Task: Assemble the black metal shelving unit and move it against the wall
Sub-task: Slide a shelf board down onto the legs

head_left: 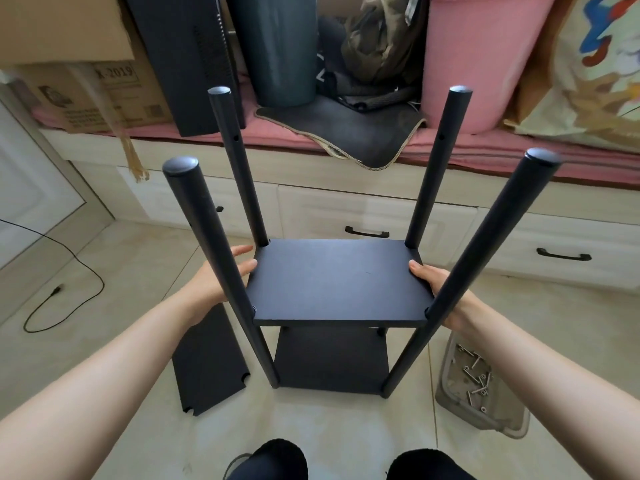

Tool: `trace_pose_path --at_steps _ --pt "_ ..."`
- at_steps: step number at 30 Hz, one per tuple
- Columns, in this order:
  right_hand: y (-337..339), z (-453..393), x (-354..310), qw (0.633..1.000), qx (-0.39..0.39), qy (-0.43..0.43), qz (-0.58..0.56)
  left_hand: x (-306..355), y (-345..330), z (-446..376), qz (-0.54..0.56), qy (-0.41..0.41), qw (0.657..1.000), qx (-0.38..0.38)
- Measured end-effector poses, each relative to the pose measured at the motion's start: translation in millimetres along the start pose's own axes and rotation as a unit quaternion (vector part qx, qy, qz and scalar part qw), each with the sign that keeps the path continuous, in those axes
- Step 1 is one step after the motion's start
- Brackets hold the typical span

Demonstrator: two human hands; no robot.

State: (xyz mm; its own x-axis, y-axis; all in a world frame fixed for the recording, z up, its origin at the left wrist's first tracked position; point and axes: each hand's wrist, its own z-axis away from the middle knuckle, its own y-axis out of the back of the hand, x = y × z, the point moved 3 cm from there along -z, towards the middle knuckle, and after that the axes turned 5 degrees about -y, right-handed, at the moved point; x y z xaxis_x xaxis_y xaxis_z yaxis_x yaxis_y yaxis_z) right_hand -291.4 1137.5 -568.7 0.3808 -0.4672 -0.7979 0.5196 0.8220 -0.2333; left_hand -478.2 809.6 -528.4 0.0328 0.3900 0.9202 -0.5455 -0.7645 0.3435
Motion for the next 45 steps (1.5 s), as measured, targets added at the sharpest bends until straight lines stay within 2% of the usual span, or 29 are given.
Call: trace_pose_path --at_steps 1,3,8,12,14,17,20,23,26,33,36,40,42,45 --pt "-7 19 -3 1.0 -0.009 0.015 -0.009 14 9 19 -0.033 -0.023 0.999 0.003" --pt "-10 16 -6 0.999 0.01 0.024 -0.019 15 20 22 -0.04 -0.015 0.999 0.019" --pt "-13 19 -1 0.995 0.069 0.036 -0.058 3 13 34 -0.006 0.009 1.0 0.013" --pt "-20 29 8 0.988 0.107 0.058 -0.099 -10 -7 53 -0.115 -0.021 0.993 0.034" --pt "-25 35 12 0.982 0.124 0.066 -0.124 -19 -25 64 -0.129 0.008 0.99 0.059" --pt "-30 37 17 0.971 0.171 0.076 -0.149 -22 -58 77 -0.118 0.034 0.989 0.084" --pt "-37 34 22 0.963 0.191 0.092 -0.165 -13 -88 76 -0.063 0.008 0.996 0.069" --pt "-45 32 28 0.962 0.178 0.098 -0.181 -2 -114 68 0.093 0.052 0.994 0.035" --pt "-48 31 30 0.962 0.179 0.096 -0.183 8 -132 60 0.235 0.092 0.968 0.001" --pt "-47 39 32 0.968 0.14 0.065 -0.196 16 -147 51 0.394 0.09 0.914 -0.037" --pt "-46 44 34 0.974 0.107 0.044 -0.194 16 -138 48 0.396 0.099 0.911 -0.066" --pt "-48 54 42 0.978 0.052 0.004 -0.202 17 -118 41 0.359 0.098 0.922 -0.104" --pt "-51 57 45 0.976 0.037 -0.008 -0.215 17 -114 40 0.316 0.085 0.941 -0.09" --pt "-54 59 46 0.972 0.028 -0.007 -0.231 14 -116 45 0.26 0.05 0.964 -0.028"
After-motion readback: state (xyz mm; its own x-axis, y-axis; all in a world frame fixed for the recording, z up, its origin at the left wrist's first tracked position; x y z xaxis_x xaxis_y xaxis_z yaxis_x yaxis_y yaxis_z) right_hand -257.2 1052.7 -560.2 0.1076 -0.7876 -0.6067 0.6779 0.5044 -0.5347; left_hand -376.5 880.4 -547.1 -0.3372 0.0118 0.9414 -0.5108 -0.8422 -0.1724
